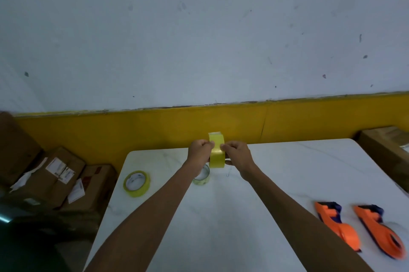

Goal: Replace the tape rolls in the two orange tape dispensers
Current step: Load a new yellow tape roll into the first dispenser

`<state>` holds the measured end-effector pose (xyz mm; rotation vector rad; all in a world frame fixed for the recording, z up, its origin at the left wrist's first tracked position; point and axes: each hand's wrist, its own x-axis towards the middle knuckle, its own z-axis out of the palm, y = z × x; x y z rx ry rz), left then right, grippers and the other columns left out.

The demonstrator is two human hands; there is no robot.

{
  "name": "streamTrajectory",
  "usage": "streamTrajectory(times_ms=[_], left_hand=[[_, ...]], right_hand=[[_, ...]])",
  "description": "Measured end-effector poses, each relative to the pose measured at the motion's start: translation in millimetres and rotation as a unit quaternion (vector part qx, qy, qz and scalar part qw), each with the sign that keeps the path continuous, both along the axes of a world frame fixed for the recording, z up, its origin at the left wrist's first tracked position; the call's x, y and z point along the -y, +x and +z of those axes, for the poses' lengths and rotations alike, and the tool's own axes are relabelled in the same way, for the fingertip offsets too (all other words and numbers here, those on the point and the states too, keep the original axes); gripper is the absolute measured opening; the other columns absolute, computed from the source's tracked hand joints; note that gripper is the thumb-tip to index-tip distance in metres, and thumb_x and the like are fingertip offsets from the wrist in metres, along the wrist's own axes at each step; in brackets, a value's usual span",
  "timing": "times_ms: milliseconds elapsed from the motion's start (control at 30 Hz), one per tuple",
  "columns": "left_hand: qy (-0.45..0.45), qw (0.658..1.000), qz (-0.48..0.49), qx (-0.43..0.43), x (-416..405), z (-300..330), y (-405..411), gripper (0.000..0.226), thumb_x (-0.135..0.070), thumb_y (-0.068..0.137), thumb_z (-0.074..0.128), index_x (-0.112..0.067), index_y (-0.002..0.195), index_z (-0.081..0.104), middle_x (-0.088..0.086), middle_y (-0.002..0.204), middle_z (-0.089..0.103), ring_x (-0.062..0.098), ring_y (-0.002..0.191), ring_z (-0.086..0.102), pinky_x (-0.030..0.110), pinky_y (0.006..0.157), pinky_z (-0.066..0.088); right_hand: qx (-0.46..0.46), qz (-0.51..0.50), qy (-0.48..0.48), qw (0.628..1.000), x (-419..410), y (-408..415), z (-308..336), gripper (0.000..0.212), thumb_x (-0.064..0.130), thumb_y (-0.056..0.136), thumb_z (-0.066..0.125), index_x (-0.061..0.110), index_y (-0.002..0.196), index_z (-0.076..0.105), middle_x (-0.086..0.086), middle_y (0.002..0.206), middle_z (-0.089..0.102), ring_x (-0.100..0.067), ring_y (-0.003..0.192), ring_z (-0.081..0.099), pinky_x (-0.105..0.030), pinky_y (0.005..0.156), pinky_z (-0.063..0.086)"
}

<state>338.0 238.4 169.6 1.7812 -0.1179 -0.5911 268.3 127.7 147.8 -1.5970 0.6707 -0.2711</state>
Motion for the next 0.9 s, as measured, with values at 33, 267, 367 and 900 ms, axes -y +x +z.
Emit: streamTrajectory(times_ms=[33,267,367,900], left_hand=[[0.002,1.0,0.0,-0.001,3.9,-0.5,-9.3,0.013,-0.022,0.094,0.054,-0.013,0.091,0.063,0.02,0.107,0.068,0.035,0.101,0.065,0.047,0.088,0.057],[0.013,1.0,0.027,0.008,39.8,-16.9,-89.9,0.033,-0.029,0.087,0.057,-0.006,0.108,0.065,0.017,0.11,0.068,0.033,0.102,0.065,0.051,0.088,0.057],[0.017,0.999,0.041,0.018,56.1,-18.2,-133.5,0.018,-0.025,0.09,0.056,-0.011,0.091,0.066,0.019,0.103,0.069,0.035,0.099,0.066,0.054,0.087,0.057],[0.025,0.999,-0.022,0.033,145.0,-29.7,-256.8,0.022,-0.026,0.089,0.054,-0.01,0.08,0.066,0.023,0.099,0.068,0.038,0.098,0.066,0.057,0.085,0.056]], right_hand=[[-0.001,0.002,0.001,1.0,4.7,-7.9,-2.6,0.025,0.024,0.088,0.059,0.0,0.091,0.067,-0.018,0.084,0.065,-0.031,0.085,0.066,-0.041,0.073,0.058],[-0.001,0.036,0.03,0.999,45.3,-82.2,-14.1,0.022,0.028,0.09,0.061,0.007,0.091,0.067,-0.011,0.092,0.069,-0.03,0.094,0.069,-0.039,0.077,0.059],[-0.006,0.045,0.041,0.998,64.9,-119.7,-19.9,0.026,0.027,0.089,0.063,0.002,0.093,0.068,-0.02,0.096,0.071,-0.034,0.094,0.07,-0.044,0.081,0.06],[-0.019,0.021,0.07,0.997,153.8,-256.4,-18.1,0.014,0.02,0.09,0.062,0.008,0.083,0.062,-0.013,0.091,0.067,-0.029,0.088,0.069,-0.033,0.071,0.058]])
